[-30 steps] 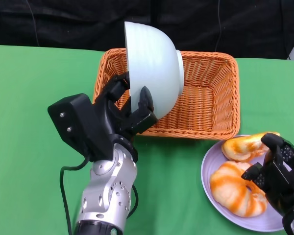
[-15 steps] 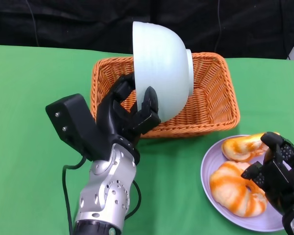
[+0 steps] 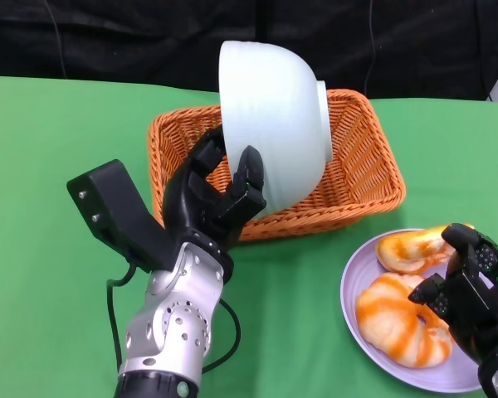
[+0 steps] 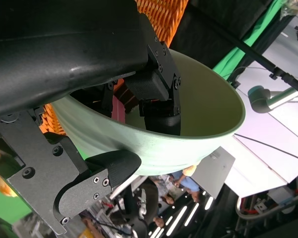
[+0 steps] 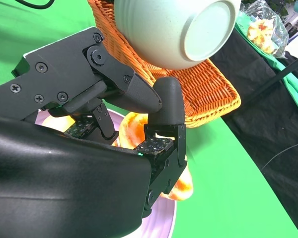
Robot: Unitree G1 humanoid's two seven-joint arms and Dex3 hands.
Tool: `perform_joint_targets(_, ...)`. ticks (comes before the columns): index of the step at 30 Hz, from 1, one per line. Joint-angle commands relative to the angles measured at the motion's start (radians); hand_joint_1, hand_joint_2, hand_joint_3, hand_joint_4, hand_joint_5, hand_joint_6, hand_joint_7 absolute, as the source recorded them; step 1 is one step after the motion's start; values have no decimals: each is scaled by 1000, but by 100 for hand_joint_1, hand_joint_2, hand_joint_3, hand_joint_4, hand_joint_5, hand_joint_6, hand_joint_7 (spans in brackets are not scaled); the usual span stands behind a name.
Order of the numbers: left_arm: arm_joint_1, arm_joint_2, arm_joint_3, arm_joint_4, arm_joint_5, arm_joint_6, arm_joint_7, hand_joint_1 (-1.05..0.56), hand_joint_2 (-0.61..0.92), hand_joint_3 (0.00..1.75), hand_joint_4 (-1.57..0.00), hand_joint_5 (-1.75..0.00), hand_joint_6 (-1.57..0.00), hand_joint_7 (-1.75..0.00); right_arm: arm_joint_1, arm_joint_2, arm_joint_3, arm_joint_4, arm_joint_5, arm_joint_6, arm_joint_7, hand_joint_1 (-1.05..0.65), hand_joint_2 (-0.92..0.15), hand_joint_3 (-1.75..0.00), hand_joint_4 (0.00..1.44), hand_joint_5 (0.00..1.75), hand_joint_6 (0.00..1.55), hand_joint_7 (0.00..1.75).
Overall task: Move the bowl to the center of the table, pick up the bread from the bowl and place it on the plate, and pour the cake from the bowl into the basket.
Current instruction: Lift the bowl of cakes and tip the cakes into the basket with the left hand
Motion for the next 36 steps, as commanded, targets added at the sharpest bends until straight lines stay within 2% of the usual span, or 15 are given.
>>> perform_joint_targets(1,-22,-44,25,-17,-33,17,-30,3,33,146,-80,-167,-90,-131,-8,-16,-10,5,6,-2,-3,-9,-82,-90,85,175,66,167)
perform_joint_targets(10,-38,-42,79,-16,-132,118,-27,3,38,149,-73,-175,-84,-142,-7,-16,-8,6,3,-6,0,-9,-81,-91,84,175,65,168)
perform_joint_targets(16,-50,-36,106,12,-179,144,-66,1,34,159,-75,-175,-89,-135,-7,-20,-12,8,9,-2,5,-9,-80,-91,84,175,66,167)
perform_joint_targets(22,-59,-31,123,25,-203,171,-79,0,35,159,-76,-175,-91,-134,-7,-21,-11,9,6,-4,7,-9,-80,-92,84,175,66,166)
perform_joint_targets(25,-72,-12,144,50,-257,231,-128,-4,33,157,-77,-175,-92,-135,-7,-17,-11,7,5,-5,2,-9,-80,-92,84,175,67,166)
perform_joint_targets(28,-86,2,170,74,-302,282,-164,-6,31,159,-78,-175,-89,-145,-8,-15,-11,4,5,-1,-4,-9,-79,-91,83,175,67,165)
perform_joint_targets(30,-94,10,185,89,-327,310,-179,-7,25,161,-76,-175,-80,-163,-9,-15,-12,3,7,1,-7,-9,-79,-91,84,175,67,165)
perform_joint_targets(36,-109,17,231,134,-364,361,-245,-7,20,158,-77,-175,-71,-174,-10,-19,-16,10,12,-1,2,-9,-80,-91,84,175,68,165)
